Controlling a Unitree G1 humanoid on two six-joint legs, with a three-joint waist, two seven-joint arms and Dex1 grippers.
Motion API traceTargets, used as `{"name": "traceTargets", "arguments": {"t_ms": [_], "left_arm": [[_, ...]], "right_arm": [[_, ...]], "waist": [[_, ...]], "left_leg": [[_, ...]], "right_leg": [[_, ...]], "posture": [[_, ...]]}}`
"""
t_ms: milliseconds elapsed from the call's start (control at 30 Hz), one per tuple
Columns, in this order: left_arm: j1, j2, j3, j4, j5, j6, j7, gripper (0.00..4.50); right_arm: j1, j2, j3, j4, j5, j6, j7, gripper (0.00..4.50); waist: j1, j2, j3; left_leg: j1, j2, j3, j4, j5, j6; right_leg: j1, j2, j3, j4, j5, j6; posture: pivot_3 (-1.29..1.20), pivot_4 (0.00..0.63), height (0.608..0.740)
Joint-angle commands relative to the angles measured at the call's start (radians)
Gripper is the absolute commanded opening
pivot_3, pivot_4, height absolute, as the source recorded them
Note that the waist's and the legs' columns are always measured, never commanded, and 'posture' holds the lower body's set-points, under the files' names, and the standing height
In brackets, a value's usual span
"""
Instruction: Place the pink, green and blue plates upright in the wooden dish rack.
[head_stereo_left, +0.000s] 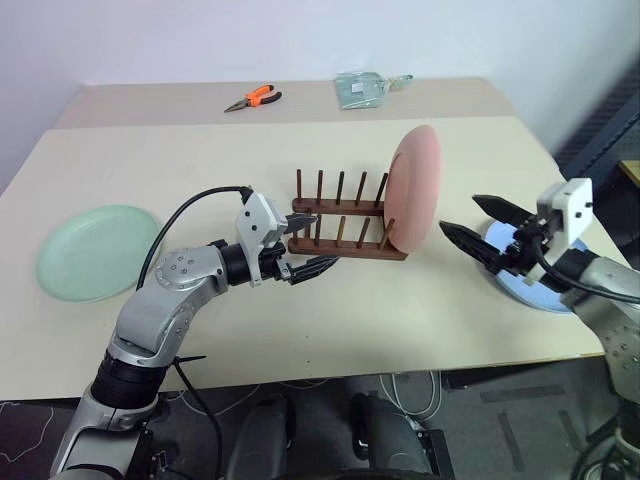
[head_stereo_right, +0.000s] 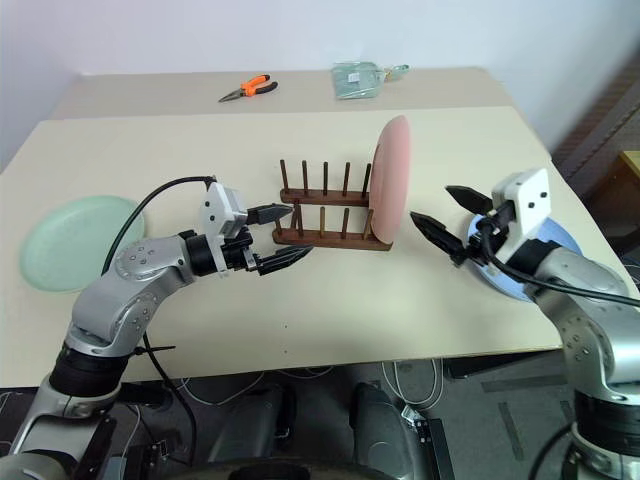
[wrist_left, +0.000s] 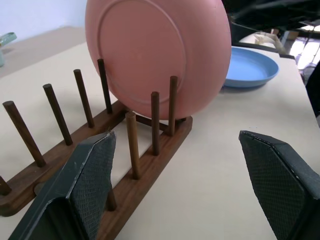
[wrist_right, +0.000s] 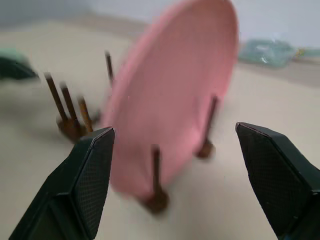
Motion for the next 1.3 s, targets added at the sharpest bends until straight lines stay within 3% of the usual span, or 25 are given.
{"name": "traceTargets", "arguments": {"t_ms": [33, 100, 167, 267, 433, 667, 867, 1000, 1200, 1300], "left_arm": [[-0.006, 0.007, 0.029, 0.016, 0.021, -0.035, -0.001, 4.05], [-0.008, 0.003, 0.079, 0.052, 0.021, -0.048, 0.027, 4.05], [-0.021, 0.001, 0.195, 0.146, 0.033, -0.056, 0.127, 4.5], [-0.022, 0.047, 0.323, 0.278, 0.112, -0.096, 0.266, 4.5], [-0.083, 0.053, 0.563, 0.474, 0.273, -0.037, 0.762, 4.5], [-0.078, -0.075, 0.841, 0.371, 0.282, 0.135, 1.153, 4.5], [-0.072, -0.232, 0.992, 0.219, 0.189, 0.293, 1.265, 4.5], [-0.092, -0.304, 1.071, 0.203, 0.072, 0.36, 1.263, 3.2], [-0.102, -0.318, 1.089, 0.192, 0.023, 0.378, 1.29, 0.09], [-0.115, -0.3, 1.025, 0.185, 0.015, 0.322, 1.231, 0.03]], "right_arm": [[0.053, -0.051, -0.039, 0.013, -0.065, -0.046, 0.038, 3.92], [0.086, -0.066, -0.034, -0.012, -0.051, -0.031, 0.067, 3.92], [0.121, -0.081, -0.003, -0.092, 0.005, 0.019, 0.11, 4.47], [0.113, -0.098, 0.133, -0.213, -0.002, 0.047, 0.137, 4.49], [-0.028, -0.048, 0.408, -0.251, -0.148, 0.005, 0.112, 4.49], [-0.126, 0.009, 0.55, -0.155, -0.243, -0.073, 0.164, 4.49], [-0.151, 0.039, 0.566, -0.102, -0.275, -0.13, 0.194, 4.49], [-0.15, 0.055, 0.57, -0.095, -0.294, -0.148, 0.197, 4.5], [-0.148, 0.071, 0.558, -0.097, -0.316, -0.152, 0.181, 4.5], [-0.181, 0.079, 0.541, -0.1, -0.282, -0.093, 0.176, 4.5]], "waist": [[-0.001, 0.0, 0.0], [-0.002, 0.0, 0.0], [-0.003, 0.001, 0.0], [-0.013, 0.001, 0.0], [-0.02, -0.002, 0.001], [0.003, -0.006, 0.0], [0.004, -0.009, -0.002], [0.002, -0.009, -0.002], [0.003, -0.009, -0.002], [0.003, -0.008, -0.002]], "left_leg": [[0.0, 0.0, 0.0, 0.0, 0.0, 0.0], [0.0, 0.0, 0.0, 0.0, 0.0, 0.0], [0.0, 0.001, 0.0, 0.0, 0.0, 0.0], [0.001, 0.002, 0.0, 0.0, 0.0, 0.0], [0.002, 0.002, -0.001, 0.001, 0.0, 0.0], [-0.001, -0.003, -0.002, 0.001, 0.0, 0.0], [-0.001, -0.003, -0.003, 0.001, -0.001, -0.001], [-0.001, -0.003, -0.003, 0.001, -0.001, -0.001], [-0.001, -0.003, -0.002, 0.001, -0.001, -0.001], [0.0, -0.003, -0.002, 0.001, -0.001, -0.001]], "right_leg": [[0.0, 0.0, 0.0, 0.0, 0.0, 0.0], [0.0, 0.001, 0.0, 0.0, 0.0, 0.0], [0.0, 0.001, 0.0, 0.0, 0.0, 0.0], [0.0, 0.002, 0.0, 0.002, 0.0, 0.0], [0.0, 0.002, 0.0, 0.002, 0.0, 0.0], [-0.001, -0.005, -0.002, 0.001, 0.003, 0.006], [0.0, -0.006, -0.002, 0.001, 0.003, 0.005], [0.0, -0.006, -0.002, 0.002, 0.003, 0.005], [0.0, -0.006, -0.002, 0.002, 0.002, 0.002], [0.0, -0.006, -0.002, 0.002, 0.001, 0.002]], "posture": [[0.0, 0.15, 0.738], [0.0, 0.15, 0.738], [0.0, 0.15, 0.738], [0.0, 0.15, 0.738], [0.0, 0.15, 0.738], [0.0, 0.15, 0.738], [0.0, 0.15, 0.738], [0.0, 0.15, 0.738], [0.0, 0.15, 0.738], [0.0, 0.15, 0.738]]}}
